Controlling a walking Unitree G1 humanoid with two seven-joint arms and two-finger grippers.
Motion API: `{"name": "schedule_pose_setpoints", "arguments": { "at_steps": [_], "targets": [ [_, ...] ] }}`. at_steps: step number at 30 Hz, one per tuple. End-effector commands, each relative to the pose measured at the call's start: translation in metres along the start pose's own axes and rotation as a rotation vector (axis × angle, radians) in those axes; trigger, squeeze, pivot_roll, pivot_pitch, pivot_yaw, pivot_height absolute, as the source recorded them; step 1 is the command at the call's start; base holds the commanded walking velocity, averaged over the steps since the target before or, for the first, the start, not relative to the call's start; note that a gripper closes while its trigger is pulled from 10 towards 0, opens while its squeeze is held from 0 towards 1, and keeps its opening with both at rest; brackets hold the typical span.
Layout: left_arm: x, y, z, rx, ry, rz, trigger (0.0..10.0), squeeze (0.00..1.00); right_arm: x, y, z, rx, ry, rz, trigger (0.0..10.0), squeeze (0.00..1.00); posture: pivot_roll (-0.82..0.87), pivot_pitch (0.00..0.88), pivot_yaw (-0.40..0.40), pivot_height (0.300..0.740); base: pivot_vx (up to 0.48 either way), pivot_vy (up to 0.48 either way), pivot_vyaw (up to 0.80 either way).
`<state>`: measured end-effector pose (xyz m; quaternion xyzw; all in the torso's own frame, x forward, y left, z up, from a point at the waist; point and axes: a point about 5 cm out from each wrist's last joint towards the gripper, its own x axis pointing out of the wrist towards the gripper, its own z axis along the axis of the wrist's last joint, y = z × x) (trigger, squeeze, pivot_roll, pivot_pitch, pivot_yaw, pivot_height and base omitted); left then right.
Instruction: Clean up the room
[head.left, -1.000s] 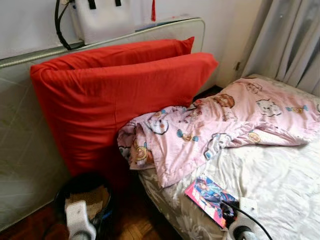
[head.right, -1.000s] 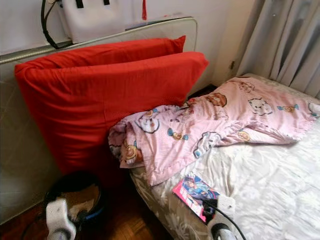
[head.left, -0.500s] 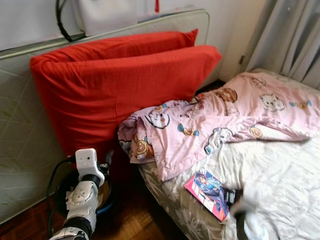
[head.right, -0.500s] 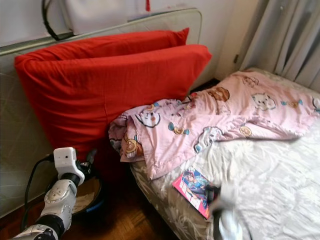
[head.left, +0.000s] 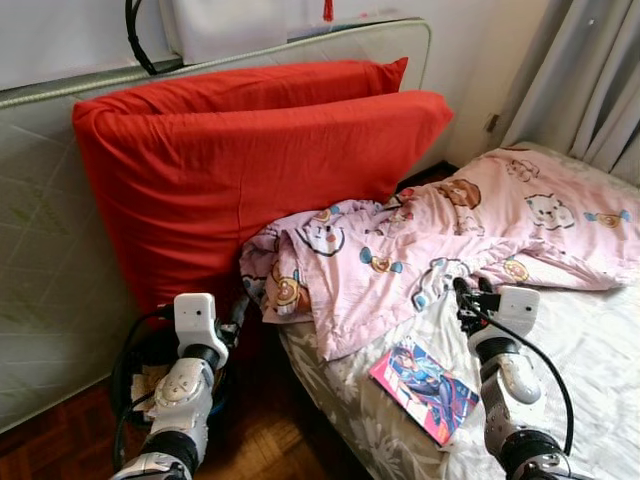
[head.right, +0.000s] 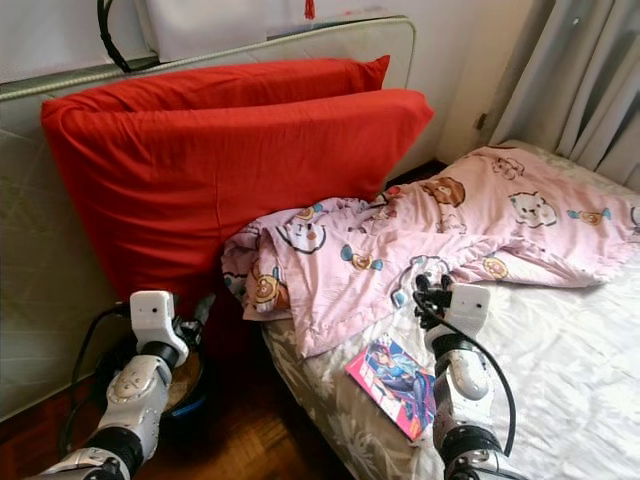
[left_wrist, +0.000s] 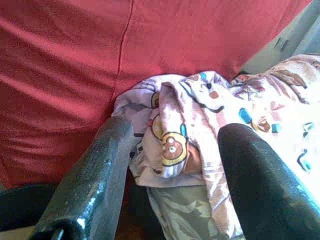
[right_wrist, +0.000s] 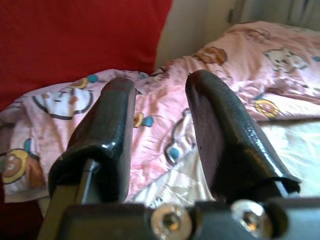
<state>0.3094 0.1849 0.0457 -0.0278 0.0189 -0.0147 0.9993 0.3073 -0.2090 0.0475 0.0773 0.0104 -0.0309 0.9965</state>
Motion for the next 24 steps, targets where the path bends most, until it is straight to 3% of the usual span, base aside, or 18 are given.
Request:
{"name": "schedule_pose_setpoints", "arguments": {
  "at_steps": [1,8,14,18,24],
  "targets": [
    [-0.003,-0.001,-0.002,0.007,-0.006,0.001,10.0,0.00,-0.005,-0.005,-0.002,0.007,-0.010,-0.031,10.0,0.00,0.01,0.000,-0.091,0.740,0.000,0.000,0.00],
    [-0.009,0.000,-0.002,0.020,-0.032,-0.016,10.0,0.00,-0.017,-0.009,-0.009,0.015,-0.026,-0.081,10.0,0.00,0.00,0.000,-0.053,0.740,0.000,0.000,0.00],
    [-0.011,-0.001,-0.001,0.057,-0.023,-0.081,10.0,0.00,-0.029,0.000,-0.017,0.002,-0.024,-0.020,10.0,0.00,-0.01,0.000,-0.010,0.740,0.000,0.000,0.00],
    [-0.018,0.000,-0.007,0.084,0.000,-0.112,10.0,0.00,-0.038,-0.008,-0.023,-0.001,0.000,-0.050,10.0,0.00,-0.02,0.000,-0.027,0.740,0.000,0.000,0.00],
    [-0.027,0.012,-0.005,0.076,-0.028,-0.043,10.0,0.00,-0.051,-0.016,-0.022,-0.046,-0.006,-0.055,10.0,0.00,0.01,0.000,-0.063,0.740,0.000,0.000,0.00]
  ]
}}
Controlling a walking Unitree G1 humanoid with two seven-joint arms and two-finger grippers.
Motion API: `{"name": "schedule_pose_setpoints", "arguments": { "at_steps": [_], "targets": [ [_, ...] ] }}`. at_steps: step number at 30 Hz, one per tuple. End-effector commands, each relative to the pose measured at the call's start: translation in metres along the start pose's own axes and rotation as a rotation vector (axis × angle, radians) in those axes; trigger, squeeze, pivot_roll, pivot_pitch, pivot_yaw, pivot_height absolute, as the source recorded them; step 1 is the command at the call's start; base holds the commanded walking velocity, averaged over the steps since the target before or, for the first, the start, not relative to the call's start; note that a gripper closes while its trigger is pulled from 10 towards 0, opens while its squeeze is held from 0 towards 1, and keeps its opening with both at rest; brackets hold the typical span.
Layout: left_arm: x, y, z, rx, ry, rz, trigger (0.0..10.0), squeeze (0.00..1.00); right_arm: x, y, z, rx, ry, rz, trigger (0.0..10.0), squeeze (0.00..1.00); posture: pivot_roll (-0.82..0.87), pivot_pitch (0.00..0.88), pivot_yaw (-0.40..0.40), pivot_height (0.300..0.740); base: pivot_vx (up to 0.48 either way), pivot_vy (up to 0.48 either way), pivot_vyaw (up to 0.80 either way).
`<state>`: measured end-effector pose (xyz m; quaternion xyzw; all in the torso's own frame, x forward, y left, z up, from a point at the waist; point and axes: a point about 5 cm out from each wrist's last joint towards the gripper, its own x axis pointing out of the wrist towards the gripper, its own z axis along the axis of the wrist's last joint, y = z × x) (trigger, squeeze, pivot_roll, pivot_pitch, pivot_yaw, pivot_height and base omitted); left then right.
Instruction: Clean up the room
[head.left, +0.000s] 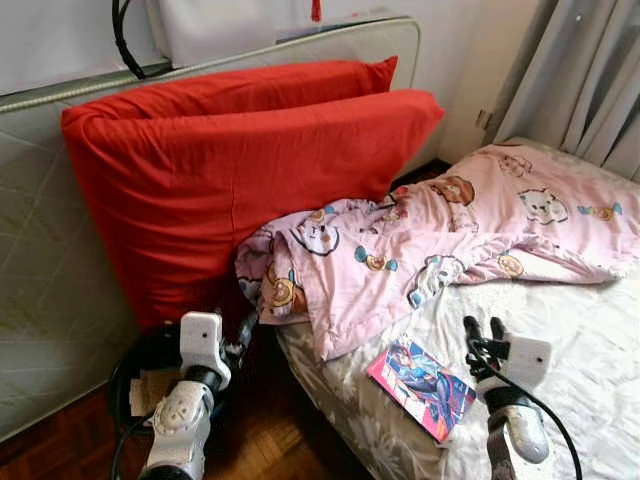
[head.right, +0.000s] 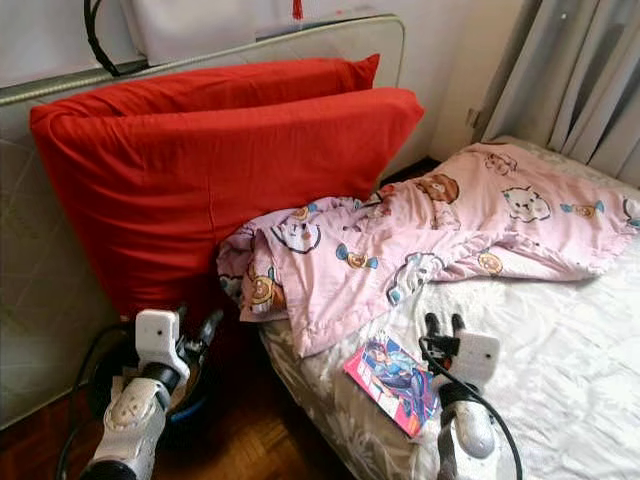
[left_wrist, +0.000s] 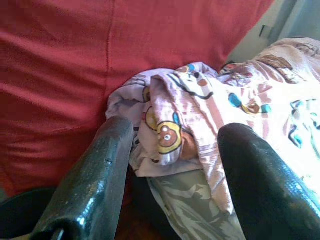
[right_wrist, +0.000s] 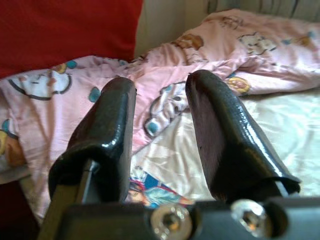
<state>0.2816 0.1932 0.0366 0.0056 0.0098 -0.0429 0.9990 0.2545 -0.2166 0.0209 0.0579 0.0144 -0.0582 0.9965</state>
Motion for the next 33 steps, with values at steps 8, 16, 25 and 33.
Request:
{"name": "schedule_pose_setpoints", "arguments": {
  "at_steps": [8,16,25,33],
  "targets": [
    [-0.005,0.003,0.007,-0.008,-0.022,-0.006,10.0,0.00,-0.004,0.006,0.000,0.014,0.009,0.006,10.0,0.00,0.03,0.000,-0.061,0.740,0.000,0.000,0.00],
    [-0.005,0.013,0.013,-0.071,0.000,0.033,10.0,0.00,-0.006,0.014,-0.001,0.015,0.014,0.002,10.0,0.00,0.02,0.000,-0.019,0.740,0.000,0.000,0.00],
    [-0.004,0.029,0.018,-0.041,0.016,0.071,10.0,0.00,-0.006,0.001,0.001,0.009,0.018,-0.062,10.0,0.00,0.02,0.016,0.002,0.740,0.000,0.000,0.00],
    [-0.005,0.033,0.018,-0.070,0.026,0.079,10.0,0.00,-0.009,0.010,0.000,0.013,0.023,-0.031,10.0,0.00,0.01,0.000,0.016,0.740,0.000,0.000,0.00]
  ]
}}
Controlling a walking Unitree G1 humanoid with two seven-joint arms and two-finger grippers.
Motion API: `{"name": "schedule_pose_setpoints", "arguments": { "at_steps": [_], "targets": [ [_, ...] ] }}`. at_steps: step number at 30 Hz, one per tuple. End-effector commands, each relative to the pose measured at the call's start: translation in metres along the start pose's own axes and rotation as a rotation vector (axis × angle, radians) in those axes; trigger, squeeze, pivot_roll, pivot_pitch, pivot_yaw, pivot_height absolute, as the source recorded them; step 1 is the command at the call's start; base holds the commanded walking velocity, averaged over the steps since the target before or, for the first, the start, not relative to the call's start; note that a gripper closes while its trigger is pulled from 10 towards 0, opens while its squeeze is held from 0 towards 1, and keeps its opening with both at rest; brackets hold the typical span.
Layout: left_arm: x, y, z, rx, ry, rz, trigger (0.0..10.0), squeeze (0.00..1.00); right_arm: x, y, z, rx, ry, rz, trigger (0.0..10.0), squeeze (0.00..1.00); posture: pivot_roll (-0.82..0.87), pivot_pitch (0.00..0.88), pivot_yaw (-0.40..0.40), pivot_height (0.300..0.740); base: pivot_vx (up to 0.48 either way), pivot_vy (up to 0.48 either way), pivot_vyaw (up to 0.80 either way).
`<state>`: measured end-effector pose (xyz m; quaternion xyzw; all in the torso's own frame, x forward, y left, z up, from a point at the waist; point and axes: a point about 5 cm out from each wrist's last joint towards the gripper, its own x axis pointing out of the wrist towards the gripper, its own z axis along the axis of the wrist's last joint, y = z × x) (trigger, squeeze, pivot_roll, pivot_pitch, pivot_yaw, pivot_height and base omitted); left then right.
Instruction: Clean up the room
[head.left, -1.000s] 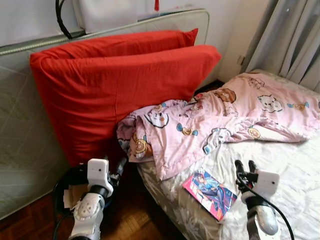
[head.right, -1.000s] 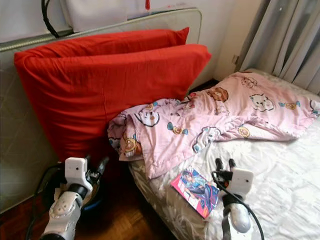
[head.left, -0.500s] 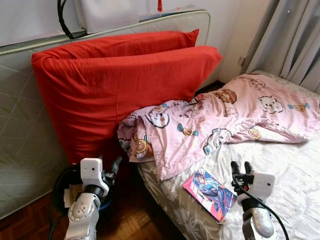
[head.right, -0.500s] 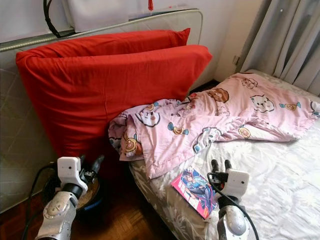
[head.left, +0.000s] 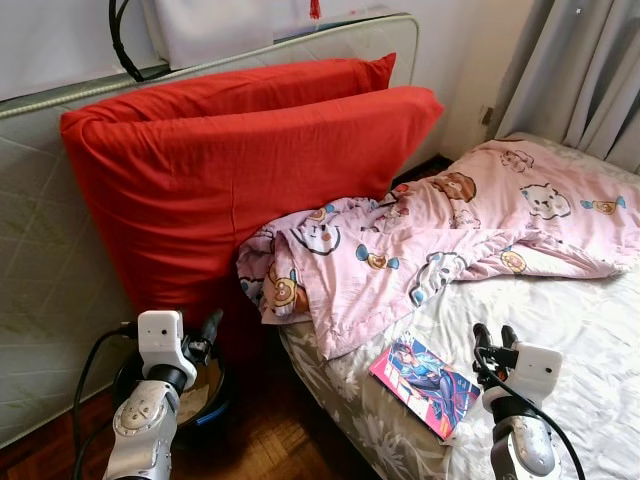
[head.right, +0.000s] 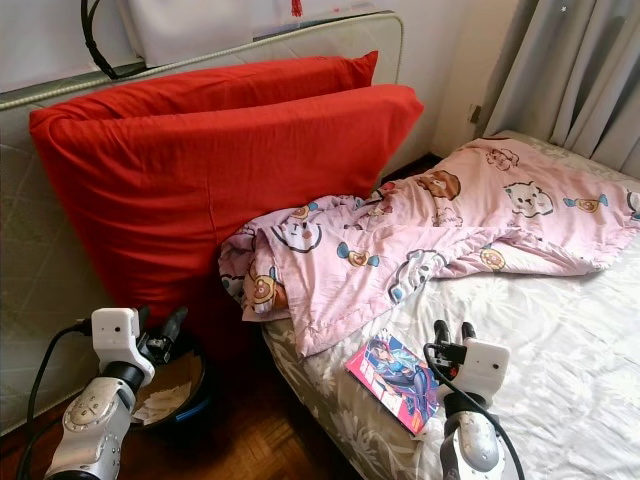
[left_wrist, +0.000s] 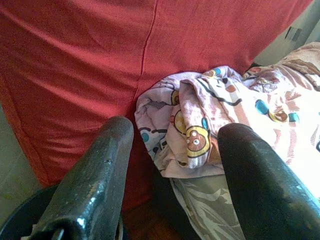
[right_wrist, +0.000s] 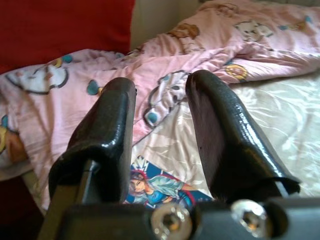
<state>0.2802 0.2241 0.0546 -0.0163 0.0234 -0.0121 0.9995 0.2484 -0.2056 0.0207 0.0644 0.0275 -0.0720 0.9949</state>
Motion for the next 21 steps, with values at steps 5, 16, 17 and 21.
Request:
{"name": "schedule_pose_setpoints", "arguments": {
  "at_steps": [5,16,17,21],
  "targets": [
    [-0.0006,0.0001,-0.0012,-0.002,0.020,-0.015,10.0,0.00,-0.0011,-0.0014,-0.0023,-0.005,0.019,-0.012,10.0,0.00,0.00,0.000,0.027,0.740,0.000,0.000,0.00],
    [-0.0017,-0.0016,-0.0024,0.016,0.032,-0.034,10.0,0.00,-0.0052,-0.0015,-0.0079,0.005,0.053,-0.012,10.0,0.00,0.00,0.000,0.025,0.710,0.000,0.000,0.00],
    [-0.0017,-0.0023,-0.0026,0.016,0.032,-0.035,10.0,0.00,-0.0052,-0.0022,-0.0079,0.013,0.054,-0.017,10.0,0.00,0.00,0.000,0.024,0.710,0.000,0.000,0.00],
    [-0.0023,-0.0048,-0.0030,0.016,0.032,-0.037,10.0,0.00,-0.0052,-0.0041,-0.0073,0.032,0.056,-0.034,10.0,0.00,0.01,0.012,0.021,0.710,0.000,0.000,0.00]
  ]
}}
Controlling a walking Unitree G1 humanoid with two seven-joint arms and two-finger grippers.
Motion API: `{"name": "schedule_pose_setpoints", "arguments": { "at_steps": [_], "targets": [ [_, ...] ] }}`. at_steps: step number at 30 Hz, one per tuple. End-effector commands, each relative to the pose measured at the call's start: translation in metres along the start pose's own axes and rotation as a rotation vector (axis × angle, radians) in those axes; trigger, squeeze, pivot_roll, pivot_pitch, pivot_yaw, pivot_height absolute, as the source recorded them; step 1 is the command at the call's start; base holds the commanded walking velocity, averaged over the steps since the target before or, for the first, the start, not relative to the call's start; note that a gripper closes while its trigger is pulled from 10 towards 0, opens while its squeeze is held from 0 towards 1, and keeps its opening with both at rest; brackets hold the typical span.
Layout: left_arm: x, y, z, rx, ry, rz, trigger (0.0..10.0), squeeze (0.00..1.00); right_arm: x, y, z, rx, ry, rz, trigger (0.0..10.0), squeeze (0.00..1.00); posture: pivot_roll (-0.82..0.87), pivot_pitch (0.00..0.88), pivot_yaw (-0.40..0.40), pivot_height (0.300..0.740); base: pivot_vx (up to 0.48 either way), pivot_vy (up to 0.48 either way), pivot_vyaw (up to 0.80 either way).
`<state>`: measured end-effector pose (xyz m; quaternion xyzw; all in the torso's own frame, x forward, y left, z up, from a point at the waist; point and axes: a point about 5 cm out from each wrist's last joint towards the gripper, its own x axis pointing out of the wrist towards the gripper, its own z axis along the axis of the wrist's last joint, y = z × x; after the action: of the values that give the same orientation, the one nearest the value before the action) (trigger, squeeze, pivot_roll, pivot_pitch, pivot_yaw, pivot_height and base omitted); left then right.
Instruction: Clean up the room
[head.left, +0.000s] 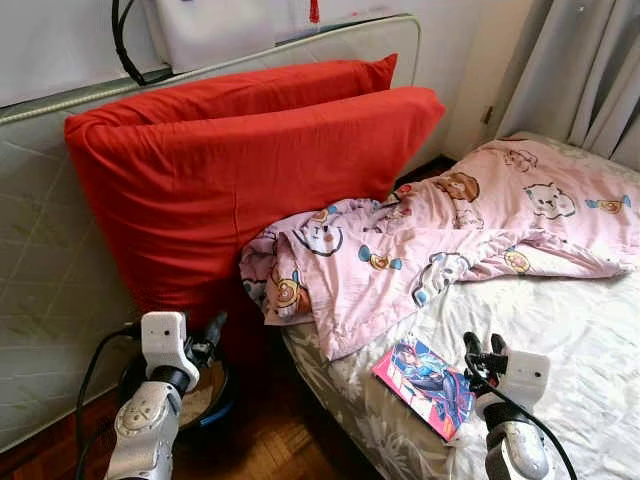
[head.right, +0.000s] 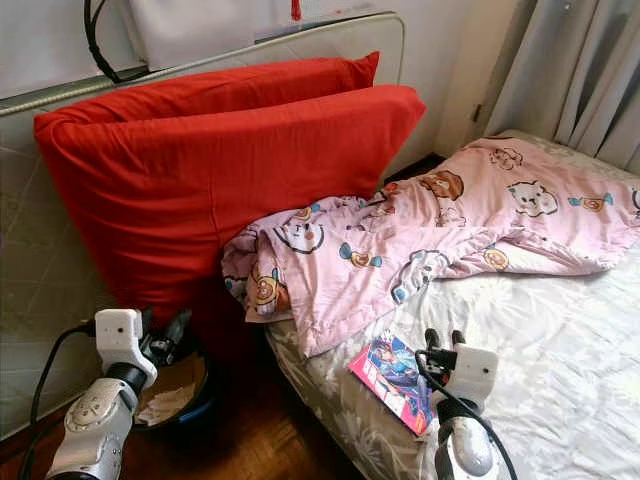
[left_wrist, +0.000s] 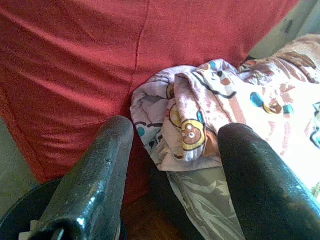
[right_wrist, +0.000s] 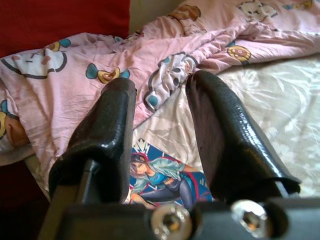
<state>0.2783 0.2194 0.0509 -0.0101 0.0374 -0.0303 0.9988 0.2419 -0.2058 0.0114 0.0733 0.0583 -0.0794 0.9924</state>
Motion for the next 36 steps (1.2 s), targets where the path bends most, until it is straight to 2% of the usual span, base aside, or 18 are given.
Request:
{"name": "schedule_pose_setpoints", "arguments": {
  "at_steps": [1,9,14,23,28,36],
  "targets": [
    [-0.001,0.000,0.001,0.003,0.003,-0.001,10.0,0.00,0.000,-0.002,0.002,0.019,-0.005,-0.015,10.0,0.00,0.01,0.012,0.021,0.710,0.000,0.000,0.00],
    [-0.002,-0.001,0.001,-0.004,-0.003,0.011,10.0,0.00,0.001,-0.003,-0.002,-0.015,0.041,-0.019,10.0,0.00,0.01,0.043,0.008,0.705,0.000,0.000,0.00],
    [-0.004,-0.002,0.001,-0.002,-0.003,0.012,10.0,0.00,0.002,-0.002,0.002,-0.001,0.006,-0.013,10.0,0.00,0.01,0.053,0.006,0.700,0.000,0.000,0.00],
    [-0.007,-0.006,-0.001,-0.005,0.005,0.009,10.0,0.00,0.004,0.003,0.003,-0.002,0.012,0.003,10.0,0.00,0.01,0.054,0.007,0.700,0.000,0.000,0.00],
    [-0.008,-0.008,-0.002,-0.005,0.010,0.001,10.0,0.00,0.005,0.005,-0.003,-0.009,0.066,0.014,10.0,0.00,0.01,0.058,0.008,0.695,0.000,0.000,0.00],
    [-0.010,-0.004,0.000,-0.005,0.004,0.020,10.0,0.00,0.004,0.009,-0.001,0.007,0.032,0.014,10.0,0.00,0.01,0.063,-0.002,0.685,0.000,0.000,0.00]
  ]
}}
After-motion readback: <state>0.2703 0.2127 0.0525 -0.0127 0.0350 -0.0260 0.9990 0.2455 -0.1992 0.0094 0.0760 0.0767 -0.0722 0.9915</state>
